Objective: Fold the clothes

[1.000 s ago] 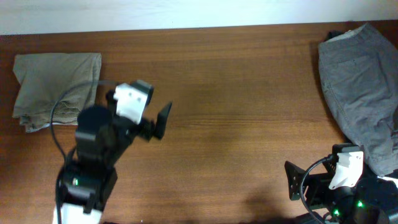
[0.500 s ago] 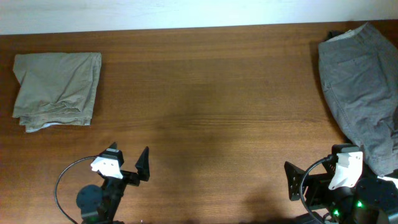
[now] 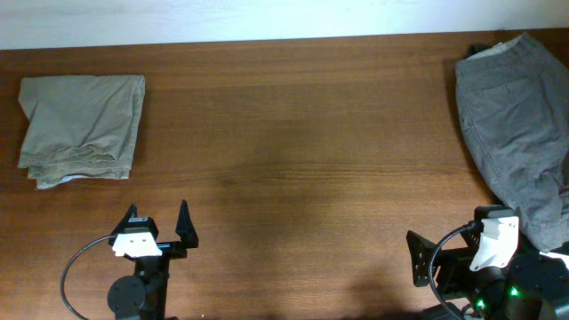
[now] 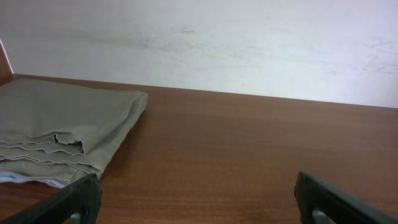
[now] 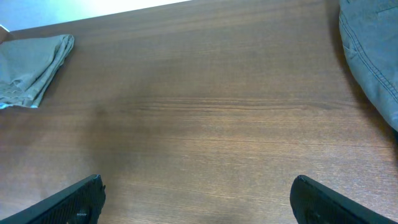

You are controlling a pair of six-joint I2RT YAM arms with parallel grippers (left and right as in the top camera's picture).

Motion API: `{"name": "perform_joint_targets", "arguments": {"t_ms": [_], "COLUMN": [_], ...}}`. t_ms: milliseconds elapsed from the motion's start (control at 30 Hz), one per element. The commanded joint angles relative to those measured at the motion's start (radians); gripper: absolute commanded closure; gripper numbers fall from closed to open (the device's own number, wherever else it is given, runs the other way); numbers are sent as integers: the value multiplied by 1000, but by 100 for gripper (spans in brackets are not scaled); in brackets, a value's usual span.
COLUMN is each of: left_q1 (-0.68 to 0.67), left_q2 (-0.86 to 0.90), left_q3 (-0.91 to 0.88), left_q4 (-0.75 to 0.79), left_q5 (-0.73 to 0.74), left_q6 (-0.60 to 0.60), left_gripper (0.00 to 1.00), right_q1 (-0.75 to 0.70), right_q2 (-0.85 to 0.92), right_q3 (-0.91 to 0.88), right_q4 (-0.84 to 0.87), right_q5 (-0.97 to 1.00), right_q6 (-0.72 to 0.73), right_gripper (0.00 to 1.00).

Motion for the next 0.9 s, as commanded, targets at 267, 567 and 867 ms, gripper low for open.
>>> {"name": "perform_joint_targets", "arguments": {"t_ms": [267, 567, 867], "left_q1": [6, 6, 6], "left_q2": [-11, -11, -11], "left_q3": [-8, -8, -8], "left_q4": [-2, -2, -2], "left_q5": [-11, -11, -11], "left_q6": [-2, -2, -2], "left_gripper": [1, 1, 1], "right_q1": [-169, -216, -215], "right_q2": [-195, -473, -473], "right_q3": [-216, -892, -977], "right_q4": [104, 764, 835], "right_q5": [34, -66, -104], "right_q6": [-117, -116, -116], "right_gripper": [1, 1, 2]}}
